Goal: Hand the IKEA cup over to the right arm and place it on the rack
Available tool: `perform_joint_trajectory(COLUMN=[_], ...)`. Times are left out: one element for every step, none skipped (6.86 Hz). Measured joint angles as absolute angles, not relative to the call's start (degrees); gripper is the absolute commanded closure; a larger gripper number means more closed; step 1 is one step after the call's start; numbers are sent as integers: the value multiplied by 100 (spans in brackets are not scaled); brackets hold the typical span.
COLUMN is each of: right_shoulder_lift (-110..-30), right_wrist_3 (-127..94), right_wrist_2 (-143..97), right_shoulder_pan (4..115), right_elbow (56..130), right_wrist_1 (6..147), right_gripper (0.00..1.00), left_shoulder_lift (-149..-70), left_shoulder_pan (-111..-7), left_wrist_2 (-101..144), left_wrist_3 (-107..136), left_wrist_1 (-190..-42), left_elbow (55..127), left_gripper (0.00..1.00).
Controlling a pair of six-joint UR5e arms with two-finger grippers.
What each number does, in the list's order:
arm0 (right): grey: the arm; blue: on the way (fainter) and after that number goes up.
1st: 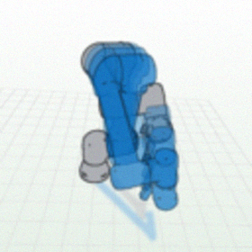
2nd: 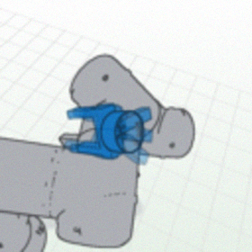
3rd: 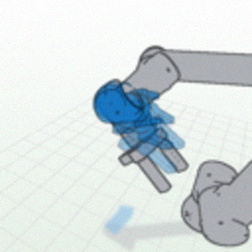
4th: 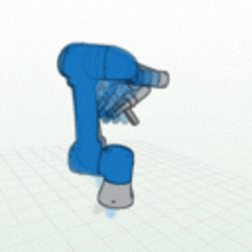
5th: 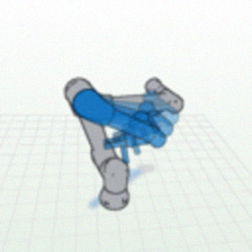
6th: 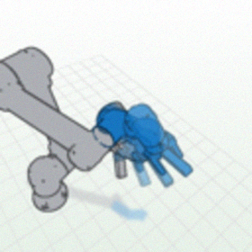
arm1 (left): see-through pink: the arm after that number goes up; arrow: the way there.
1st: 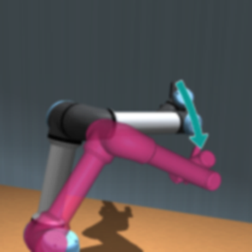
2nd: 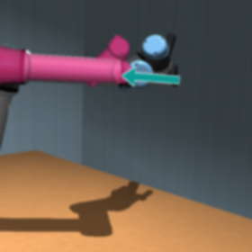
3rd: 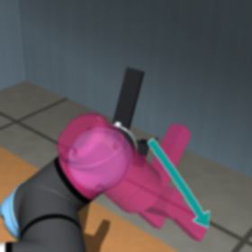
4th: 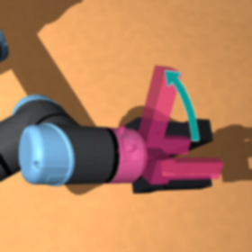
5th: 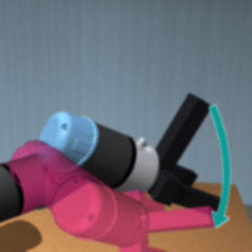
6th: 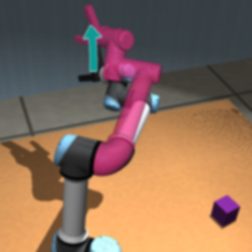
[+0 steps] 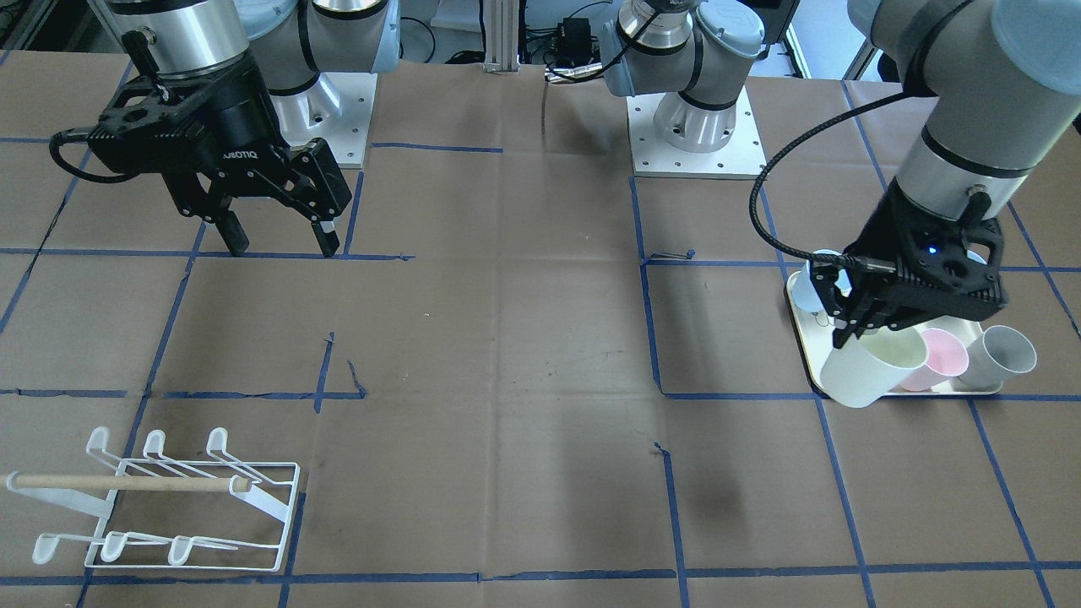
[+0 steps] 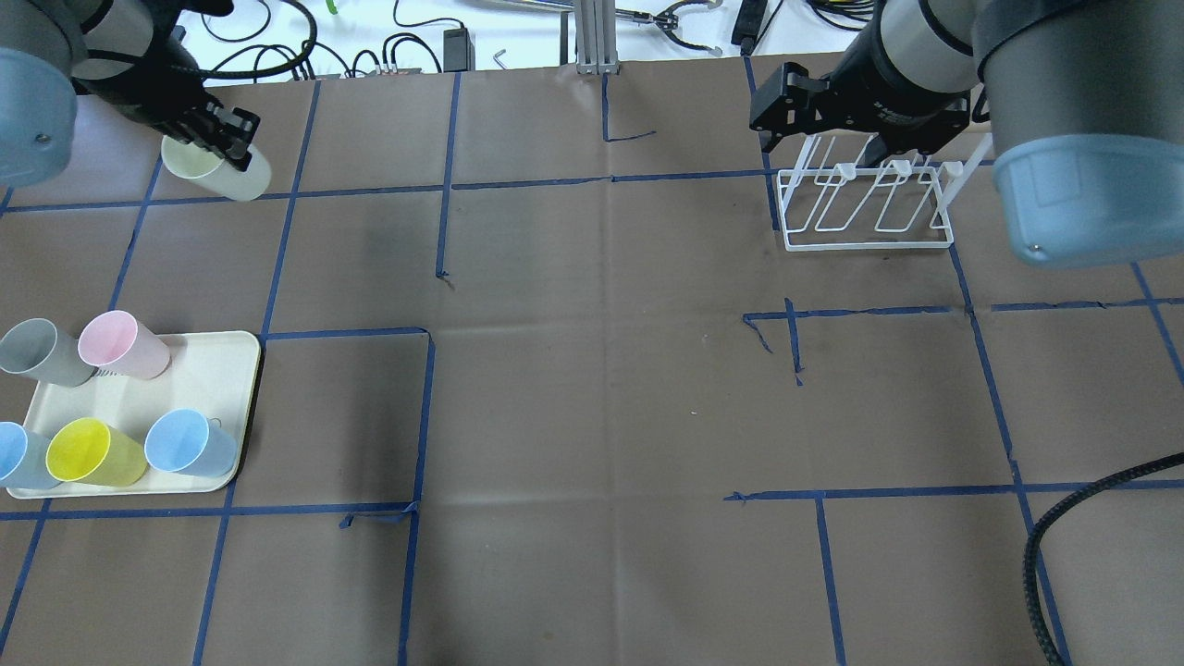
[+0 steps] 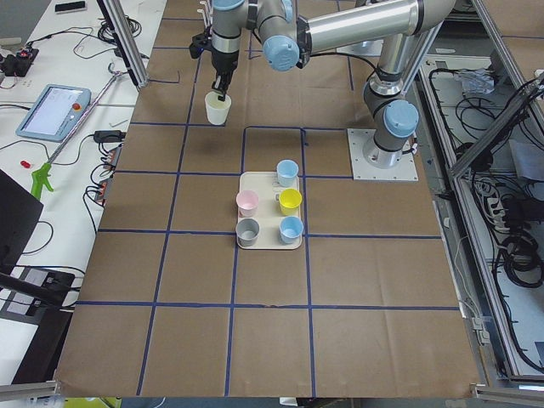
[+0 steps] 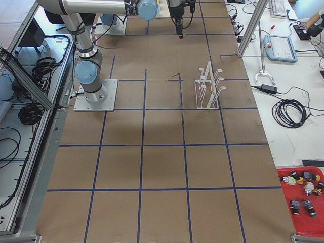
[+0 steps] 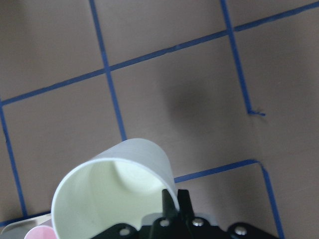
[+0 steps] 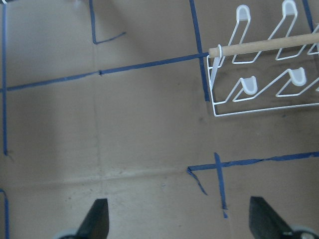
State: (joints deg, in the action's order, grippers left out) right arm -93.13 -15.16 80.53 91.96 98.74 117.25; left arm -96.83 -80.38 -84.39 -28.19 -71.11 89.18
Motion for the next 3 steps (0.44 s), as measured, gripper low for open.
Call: perform_joint_trajectory(right_shoulder_lift=[-9330, -9340, -9353], right_wrist_3=[-1946, -2371, -2898], right_wrist_2=[7731, 7455, 7237], right_shoulder_pan=[9199, 9200, 9204], right_elbow=[10093, 10387, 10700], right_wrist_1=[12279, 13096, 14032], right_gripper=[0, 0, 0], left_shoulder_lift=[-9656, -9651, -9635], left_shoulder_pan=[-8136, -8184, -8207], left_wrist_2=[-7592, -6660, -5848], left_wrist_3=[-2808, -2795, -2774], left_wrist_1=[-6745, -6143, -5518], left_elbow=[8972, 9114, 9301], left_gripper=[100, 100, 100])
